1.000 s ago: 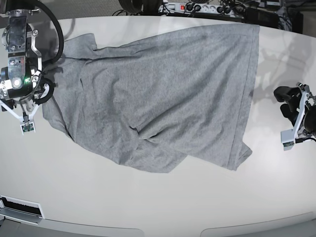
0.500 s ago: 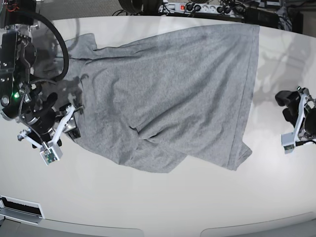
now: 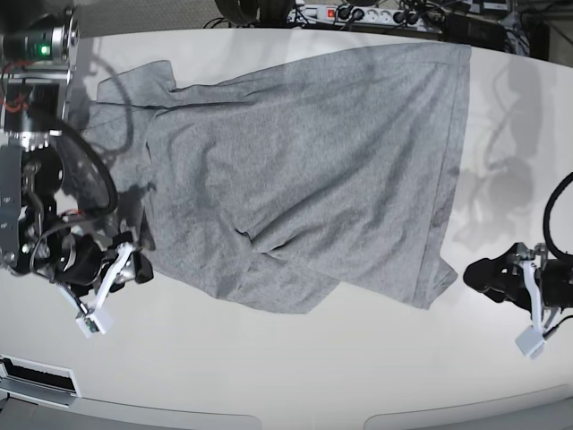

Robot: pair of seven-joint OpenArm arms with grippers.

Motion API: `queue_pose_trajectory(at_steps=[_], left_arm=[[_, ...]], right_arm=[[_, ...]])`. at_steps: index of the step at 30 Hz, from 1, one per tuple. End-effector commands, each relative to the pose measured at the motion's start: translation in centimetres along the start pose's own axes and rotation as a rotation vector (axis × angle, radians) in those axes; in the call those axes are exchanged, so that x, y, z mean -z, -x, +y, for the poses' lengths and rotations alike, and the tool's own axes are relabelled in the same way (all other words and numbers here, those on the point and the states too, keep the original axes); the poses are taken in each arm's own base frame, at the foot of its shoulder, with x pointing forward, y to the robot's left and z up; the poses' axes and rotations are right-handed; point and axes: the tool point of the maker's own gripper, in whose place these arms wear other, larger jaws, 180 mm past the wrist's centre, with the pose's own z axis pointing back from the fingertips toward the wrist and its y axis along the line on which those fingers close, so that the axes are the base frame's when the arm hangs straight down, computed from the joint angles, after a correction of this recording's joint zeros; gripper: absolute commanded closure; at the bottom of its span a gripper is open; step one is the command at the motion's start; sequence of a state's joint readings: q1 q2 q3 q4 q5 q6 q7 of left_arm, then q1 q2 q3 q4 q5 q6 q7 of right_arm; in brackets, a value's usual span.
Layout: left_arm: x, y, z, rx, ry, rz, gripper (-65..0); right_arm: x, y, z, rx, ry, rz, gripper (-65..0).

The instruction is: Layout the t-shirt on the table in an organized manner, then fold the t-shirt properly

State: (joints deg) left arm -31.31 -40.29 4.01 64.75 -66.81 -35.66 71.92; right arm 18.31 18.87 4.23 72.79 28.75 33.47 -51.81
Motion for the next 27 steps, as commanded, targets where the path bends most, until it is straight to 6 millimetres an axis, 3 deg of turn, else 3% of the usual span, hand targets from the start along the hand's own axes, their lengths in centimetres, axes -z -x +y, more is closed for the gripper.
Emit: queue_pose_trajectory(at_steps=[1,6,13,16,24,25,27], left_arm=[[-1.1,-1.2,0.8,-0.012,-0.016,-0.045,-35.6],[0.5,1.2,1.8,-0.124,0.018,-0.022,-35.6],[1.0,2.2,1.9,-0.159,0.025,-0.010,-35.6],[1.1,2.0,1.9,-0.161,0.030,-0.016,-35.6],[1.0,2.0,1.8,-0.160,0.031,-0.018,-35.6],[1.0,2.0,1.8,-0.161,0.031,-0.019,-35.6],[1.1,1.8,1.8,-0.162,0.034,-0.025,-35.6]], right_arm=[[-0.3,-2.4,-0.5,0.006,-0.012,-0.052,-34.7],[2.2,-3.3,0.8,0.096,-0.159,-0.014,-34.7],[6.0,-3.2,4.3,0.194,-0.272,0.035,-34.7],[7.4,-2.7,5.0,0.189,-0.230,0.044,-34.7],[9.6,0.1,3.8,0.147,-0.008,0.093,-34.2],[9.8,0.5,4.0,0.131,0.001,0.095,-32.7],[10.2,1.4,4.6,0.099,0.000,0.106,-22.1]])
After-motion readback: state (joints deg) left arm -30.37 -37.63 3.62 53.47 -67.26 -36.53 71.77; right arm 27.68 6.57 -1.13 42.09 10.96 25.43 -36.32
